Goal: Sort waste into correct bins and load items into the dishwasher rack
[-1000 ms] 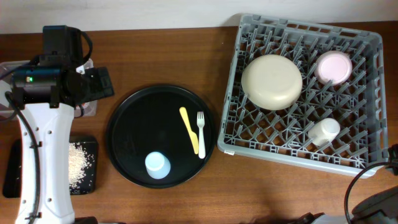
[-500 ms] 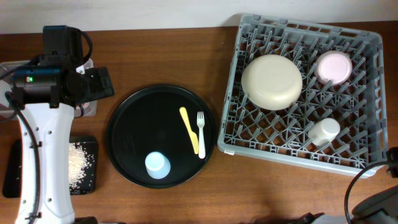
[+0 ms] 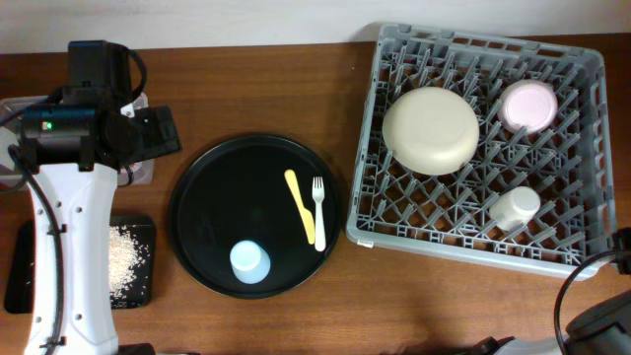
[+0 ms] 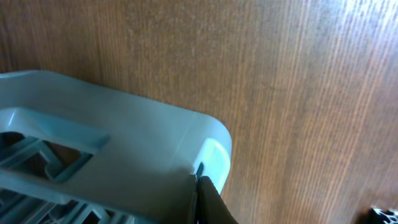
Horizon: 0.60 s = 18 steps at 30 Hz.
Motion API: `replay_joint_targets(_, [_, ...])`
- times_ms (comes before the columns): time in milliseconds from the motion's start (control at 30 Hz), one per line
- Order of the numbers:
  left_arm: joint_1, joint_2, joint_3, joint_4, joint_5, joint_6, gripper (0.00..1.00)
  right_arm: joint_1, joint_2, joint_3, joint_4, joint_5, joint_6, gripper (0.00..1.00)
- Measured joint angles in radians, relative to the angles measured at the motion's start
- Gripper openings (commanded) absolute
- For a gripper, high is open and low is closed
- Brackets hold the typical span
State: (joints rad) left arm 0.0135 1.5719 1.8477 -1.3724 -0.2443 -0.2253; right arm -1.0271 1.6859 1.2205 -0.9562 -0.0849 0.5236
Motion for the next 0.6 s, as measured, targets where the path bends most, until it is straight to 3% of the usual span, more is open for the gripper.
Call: replay_joint_targets(600, [0.0, 0.0, 0.0, 0.0, 0.0, 0.0, 0.99, 0.0, 0.0, -0.002, 0.127, -0.15, -0.054, 0.05])
